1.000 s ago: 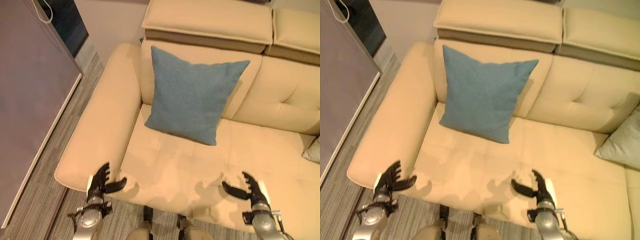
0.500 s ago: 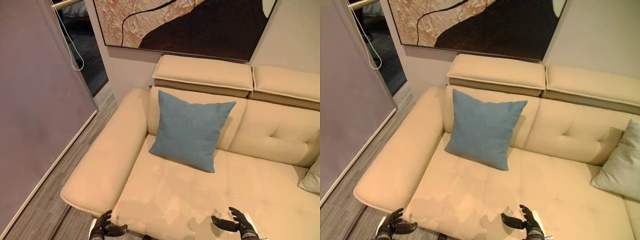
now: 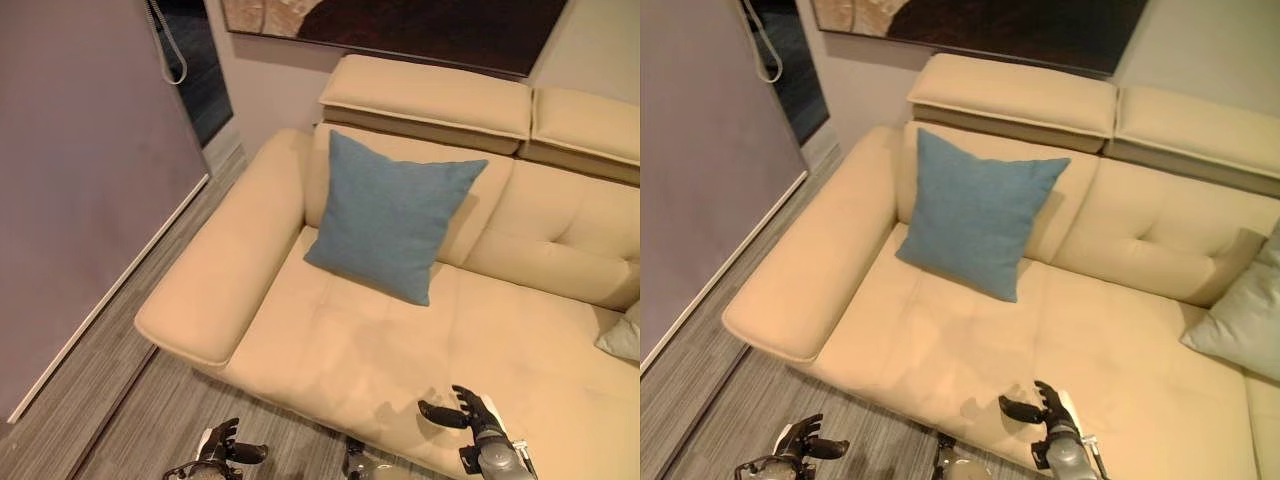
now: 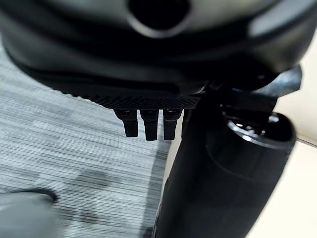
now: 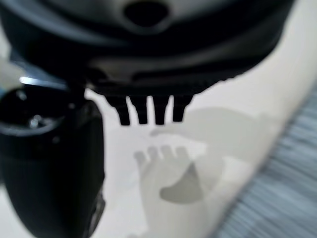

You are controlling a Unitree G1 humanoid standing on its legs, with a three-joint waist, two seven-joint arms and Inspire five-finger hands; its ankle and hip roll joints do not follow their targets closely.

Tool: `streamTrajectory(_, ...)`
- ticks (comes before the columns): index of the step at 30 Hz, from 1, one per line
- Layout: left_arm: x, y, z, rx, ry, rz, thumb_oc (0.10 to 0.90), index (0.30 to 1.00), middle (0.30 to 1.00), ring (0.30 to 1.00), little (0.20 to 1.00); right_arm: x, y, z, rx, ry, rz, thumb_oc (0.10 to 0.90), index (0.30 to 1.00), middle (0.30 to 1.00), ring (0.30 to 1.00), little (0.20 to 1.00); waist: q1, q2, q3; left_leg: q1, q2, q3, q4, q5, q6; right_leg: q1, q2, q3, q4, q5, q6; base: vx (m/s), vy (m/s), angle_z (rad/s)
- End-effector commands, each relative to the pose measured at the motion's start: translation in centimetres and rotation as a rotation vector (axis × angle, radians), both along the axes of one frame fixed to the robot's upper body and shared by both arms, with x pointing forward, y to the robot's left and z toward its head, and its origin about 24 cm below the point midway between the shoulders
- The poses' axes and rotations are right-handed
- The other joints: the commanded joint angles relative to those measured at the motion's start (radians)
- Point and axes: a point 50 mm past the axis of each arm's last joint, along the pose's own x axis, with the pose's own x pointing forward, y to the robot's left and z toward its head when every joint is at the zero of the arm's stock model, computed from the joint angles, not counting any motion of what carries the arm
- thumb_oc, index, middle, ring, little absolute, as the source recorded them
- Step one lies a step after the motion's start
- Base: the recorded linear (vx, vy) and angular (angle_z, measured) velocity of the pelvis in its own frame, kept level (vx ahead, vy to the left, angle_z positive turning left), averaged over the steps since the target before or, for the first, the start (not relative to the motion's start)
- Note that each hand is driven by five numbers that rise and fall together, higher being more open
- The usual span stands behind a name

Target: Pick up all the scattered cushions and arrange them neatly on the sofa.

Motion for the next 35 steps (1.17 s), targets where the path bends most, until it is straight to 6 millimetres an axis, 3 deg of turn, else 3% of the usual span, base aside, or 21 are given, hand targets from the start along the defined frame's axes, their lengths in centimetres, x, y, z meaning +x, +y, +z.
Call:
streamTrajectory(1,0.0,3.2,0.9,0.111,-0.032,-0.009,0.8,0.9,0.9,0.9,0.9,1.6,0.0,0.8,-0.022,-0.057,0.001,0.8,0.9,0.9,0.9,0.9,0.031,-0.044,-0.006,-0.069,-0.083,-0.012,-0.003,-0.022,0.053,0.03,-0.083,0.07,-0.007,-0.072,0.226,-0.2,0.164,0.17)
streamTrajectory(5,-0.2,3.7,0.9,0.141,-0.007,-0.052,0.8,0.9,0.9,0.9,0.9,2.6,0.2,1.0,-0.045,-0.04,0.04,0.8,0.9,0.9,0.9,0.9,0.05,-0.044,0.026,-0.095,-0.121,-0.02,0.006,-0.017,0.08,0.004,-0.127,0.081,0.022,-0.065,0.255,-0.2,0.156,-0.08)
streamTrajectory(7,-0.1,4.1,1.0,0.153,-0.001,-0.055,0.8,0.9,0.9,0.9,0.9,3.2,0.4,1.2,-0.039,-0.039,0.04,0.8,0.9,0.9,0.9,0.9,0.055,-0.043,0.043,-0.115,-0.127,-0.016,0.012,0.0,0.094,-0.006,-0.126,0.13,0.094,-0.099,0.25,-0.22,0.125,-0.04)
streamTrajectory(9,-0.3,4.3,1.0,0.16,0.015,-0.058,0.8,0.9,0.9,0.9,0.9,3.2,0.4,1.0,-0.041,-0.023,0.043,0.8,0.9,0.9,0.9,0.9,0.075,-0.035,0.044,-0.124,-0.128,-0.008,0.005,0.015,0.107,0.024,-0.117,0.139,0.167,-0.137,0.233,-0.21,0.129,-0.18)
streamTrajectory(12,-0.7,4.8,0.9,0.165,0.041,-0.066,0.8,0.9,0.9,0.9,0.9,2.5,0.8,0.3,-0.009,0.013,0.012,0.8,0.9,0.9,0.9,0.9,0.112,-0.035,0.004,-0.146,-0.124,-0.013,-0.04,0.067,0.117,0.106,-0.075,0.143,0.276,-0.239,0.211,-0.13,0.063,-0.02)
streamTrajectory(19,-0.5,5.1,1.1,0.182,0.042,-0.075,0.8,0.9,0.9,0.9,0.9,1.4,-0.5,0.2,-0.009,0.038,-0.056,0.8,0.9,0.9,0.9,0.9,0.145,-0.068,-0.051,-0.176,-0.116,0.027,-0.071,0.094,0.089,0.219,-0.054,0.088,0.116,-0.26,0.214,-0.08,-0.05,-0.15)
streamTrajectory(23,-0.8,3.6,0.6,0.165,0.043,-0.073,0.8,0.9,0.9,0.9,0.9,1.2,2.1,-0.7,0.021,0.046,-0.005,0.8,0.9,0.9,0.9,0.9,0.143,-0.06,-0.059,-0.15,-0.108,0.037,-0.093,0.104,0.094,0.245,-0.04,0.102,0.07,-0.252,0.209,-0.01,-0.022,-0.11)
streamTrajectory(32,-0.8,2.7,0.2,0.154,0.058,-0.089,0.8,0.9,0.9,0.9,0.9,-0.9,2.5,-1.8,0.04,0.106,-0.036,0.8,0.9,0.9,0.9,0.9,0.117,-0.043,-0.07,-0.098,-0.094,0.03,-0.179,0.142,0.088,0.269,-0.02,0.108,0.039,-0.259,0.2,0.0,-0.005,-0.07)
streamTrajectory(35,-0.6,1.9,0.1,0.142,0.059,-0.116,0.8,0.9,0.9,0.9,0.9,-2.4,2.8,-2.5,0.045,0.158,-0.039,0.8,0.9,0.9,0.9,0.9,0.11,-0.035,-0.068,-0.083,-0.091,0.025,-0.189,0.147,0.085,0.284,-0.017,0.107,0.022,-0.252,0.198,0.0,0.0,0.0)
